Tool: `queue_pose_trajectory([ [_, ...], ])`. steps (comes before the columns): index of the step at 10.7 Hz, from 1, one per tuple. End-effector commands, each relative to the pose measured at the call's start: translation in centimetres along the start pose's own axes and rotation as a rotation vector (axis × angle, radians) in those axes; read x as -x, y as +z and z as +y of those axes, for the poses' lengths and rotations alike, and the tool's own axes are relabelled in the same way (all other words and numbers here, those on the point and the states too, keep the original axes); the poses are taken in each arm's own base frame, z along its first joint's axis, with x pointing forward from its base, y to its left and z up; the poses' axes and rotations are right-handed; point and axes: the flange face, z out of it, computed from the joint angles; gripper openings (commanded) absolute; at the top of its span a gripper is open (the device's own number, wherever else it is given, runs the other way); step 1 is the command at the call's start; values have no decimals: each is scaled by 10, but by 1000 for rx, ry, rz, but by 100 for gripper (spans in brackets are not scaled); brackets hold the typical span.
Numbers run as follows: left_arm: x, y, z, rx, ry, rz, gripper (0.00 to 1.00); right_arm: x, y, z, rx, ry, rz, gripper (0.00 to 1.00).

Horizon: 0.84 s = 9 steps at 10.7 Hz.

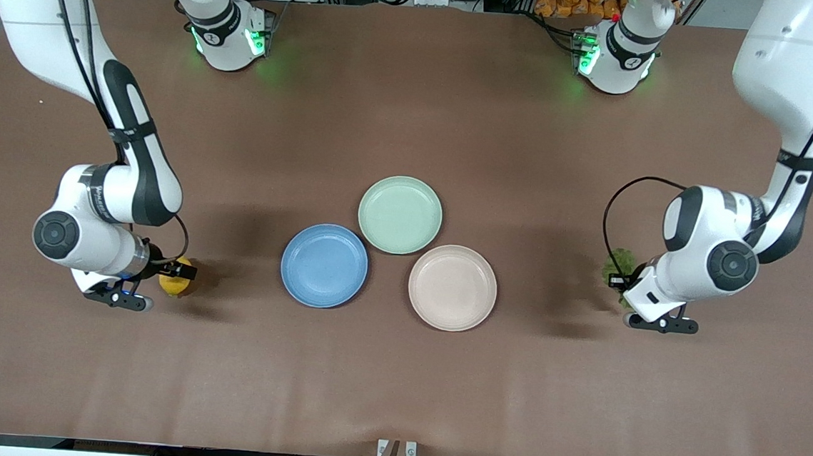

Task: Place lemon and lettuce in plates
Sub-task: 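Lift the lettuce with the left gripper while the right gripper grasps the lemon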

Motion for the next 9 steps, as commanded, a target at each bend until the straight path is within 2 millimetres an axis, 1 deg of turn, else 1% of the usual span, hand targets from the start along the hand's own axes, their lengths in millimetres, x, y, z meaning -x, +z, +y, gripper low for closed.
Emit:
queue_pose_trajectory([
  [1,-1,-40,47,-19,-48,-15,0,-3,14,2,-13,23,-2,95],
  [2,0,-51,76,-26,-81,-12,0,-2,16,1,-11,21,-3,26],
  [3,0,-58,97,-26,-128,2,0,-2,15,-3,-11,15,0,0],
  [5,7,-52,142,-19,-176,-3,0,-3,5,-8,-14,7,15,0],
  [6,4,-53,164,5,-203,7,0,-4,-3,-13,-15,0,21,0],
  [7,0,-44,188,33,-248,-4,0,-6,-16,-21,-16,-11,32,0],
  [8,-2,-34,214,41,-281,-6,0,-6,-29,-31,-16,-19,34,0],
  [9,-6,-23,230,50,-320,-1,0,-6,-44,-51,-13,4,26,0],
])
